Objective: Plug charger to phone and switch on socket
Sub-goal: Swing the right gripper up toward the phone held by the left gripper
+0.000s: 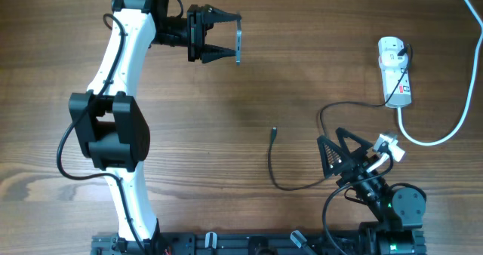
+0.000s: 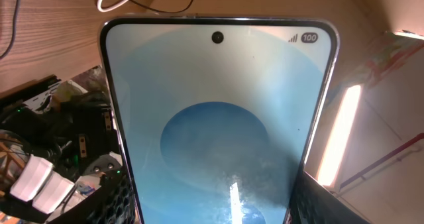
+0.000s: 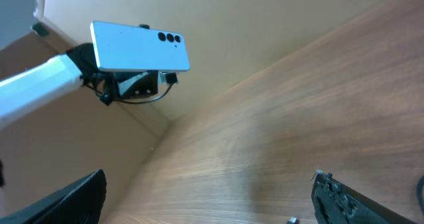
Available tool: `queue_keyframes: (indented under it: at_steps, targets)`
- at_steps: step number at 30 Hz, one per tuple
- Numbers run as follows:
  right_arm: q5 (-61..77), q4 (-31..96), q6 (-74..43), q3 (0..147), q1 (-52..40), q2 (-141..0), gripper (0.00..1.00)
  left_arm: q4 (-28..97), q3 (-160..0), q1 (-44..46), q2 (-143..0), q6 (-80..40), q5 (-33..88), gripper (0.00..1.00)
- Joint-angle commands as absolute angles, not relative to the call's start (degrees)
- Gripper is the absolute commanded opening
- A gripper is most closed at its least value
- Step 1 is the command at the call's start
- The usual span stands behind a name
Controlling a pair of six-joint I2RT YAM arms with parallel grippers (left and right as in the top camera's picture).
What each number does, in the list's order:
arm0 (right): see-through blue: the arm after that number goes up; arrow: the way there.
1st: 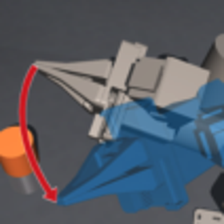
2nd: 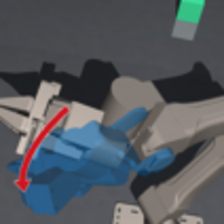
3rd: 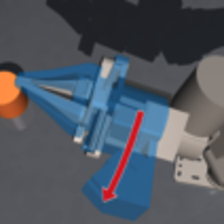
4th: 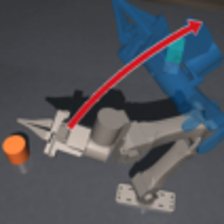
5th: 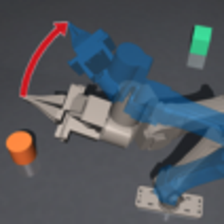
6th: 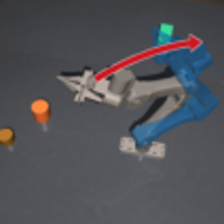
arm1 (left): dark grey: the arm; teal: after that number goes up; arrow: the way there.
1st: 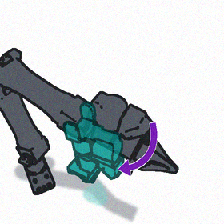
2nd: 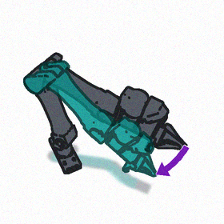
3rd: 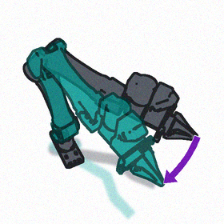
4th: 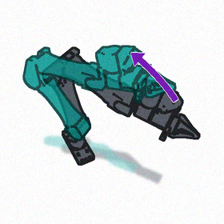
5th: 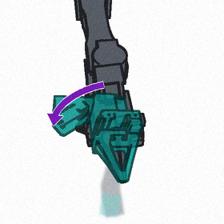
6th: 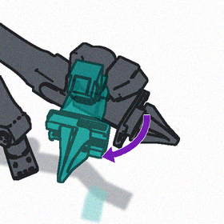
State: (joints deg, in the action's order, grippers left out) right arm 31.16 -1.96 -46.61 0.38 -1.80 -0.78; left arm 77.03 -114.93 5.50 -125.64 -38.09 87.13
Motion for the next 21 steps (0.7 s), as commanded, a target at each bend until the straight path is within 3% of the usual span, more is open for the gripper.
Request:
queue_keyframes:
  at_steps: [1,7,14,21]
  targets:
    - [33.1,-3.3,-52.5,0.3,-2.0,-0.5,1.00,77.5,-115.2,5.0,-123.7,-38.2,90.4,0.57]
    - [32.8,-18.5,-47.6,2.0,-2.0,-0.6,1.00,77.7,-115.2,5.0,-123.7,-38.2,90.4,0.58]
    - [29.6,-18.5,-37.2,12.6,-2.0,-8.2,0.99,77.7,-115.2,5.0,-123.7,-38.2,90.4,0.57]
    - [39.3,-10.5,-23.6,36.7,-2.0,-32.4,1.00,77.7,-115.2,5.0,-123.7,-38.2,90.4,0.57]
